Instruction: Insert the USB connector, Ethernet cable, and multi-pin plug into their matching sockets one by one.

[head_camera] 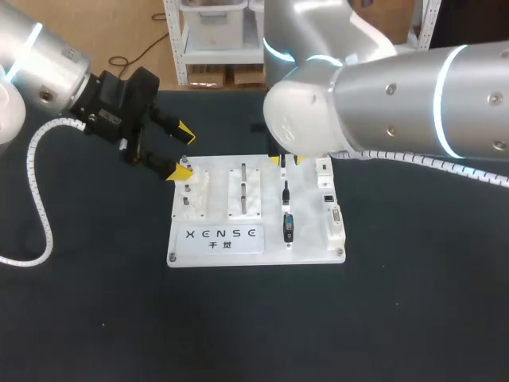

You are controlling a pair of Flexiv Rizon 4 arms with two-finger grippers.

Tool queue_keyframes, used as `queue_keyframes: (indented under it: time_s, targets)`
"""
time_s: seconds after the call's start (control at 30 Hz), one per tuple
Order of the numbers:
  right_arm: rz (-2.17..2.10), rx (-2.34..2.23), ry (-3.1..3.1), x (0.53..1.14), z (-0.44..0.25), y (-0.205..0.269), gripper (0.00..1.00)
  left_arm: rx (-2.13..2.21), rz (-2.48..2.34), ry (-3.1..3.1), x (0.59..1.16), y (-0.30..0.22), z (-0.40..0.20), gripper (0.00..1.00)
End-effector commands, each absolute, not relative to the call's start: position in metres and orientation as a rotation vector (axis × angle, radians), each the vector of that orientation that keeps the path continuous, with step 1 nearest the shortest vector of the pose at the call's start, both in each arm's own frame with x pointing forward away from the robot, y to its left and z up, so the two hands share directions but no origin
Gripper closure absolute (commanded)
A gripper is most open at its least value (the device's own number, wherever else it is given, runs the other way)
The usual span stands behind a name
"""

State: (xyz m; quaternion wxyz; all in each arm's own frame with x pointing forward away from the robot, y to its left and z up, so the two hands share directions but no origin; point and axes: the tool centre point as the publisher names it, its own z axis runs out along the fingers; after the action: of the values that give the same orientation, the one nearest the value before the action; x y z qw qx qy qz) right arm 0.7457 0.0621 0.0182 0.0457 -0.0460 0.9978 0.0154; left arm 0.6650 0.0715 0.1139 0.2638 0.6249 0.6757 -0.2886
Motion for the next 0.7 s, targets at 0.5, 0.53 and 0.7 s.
queue_keyframes:
  time_s: [0.5,0.53,0.7]
  targets:
    - [0.038,-0.107,2.994,0.7473,0.0164,0.0659,1.0,1.688,-0.779,1.823,0.6641,0.0723,0.1133,0.0]
    - [0.039,-0.106,2.994,0.7472,0.0172,0.0659,1.0,1.688,-0.779,1.823,0.6641,0.0723,0.1133,0.0]
    - [0.044,-0.109,2.97,0.7478,0.0248,0.0642,1.0,1.688,-0.779,1.823,0.6641,0.0723,0.1133,0.0]
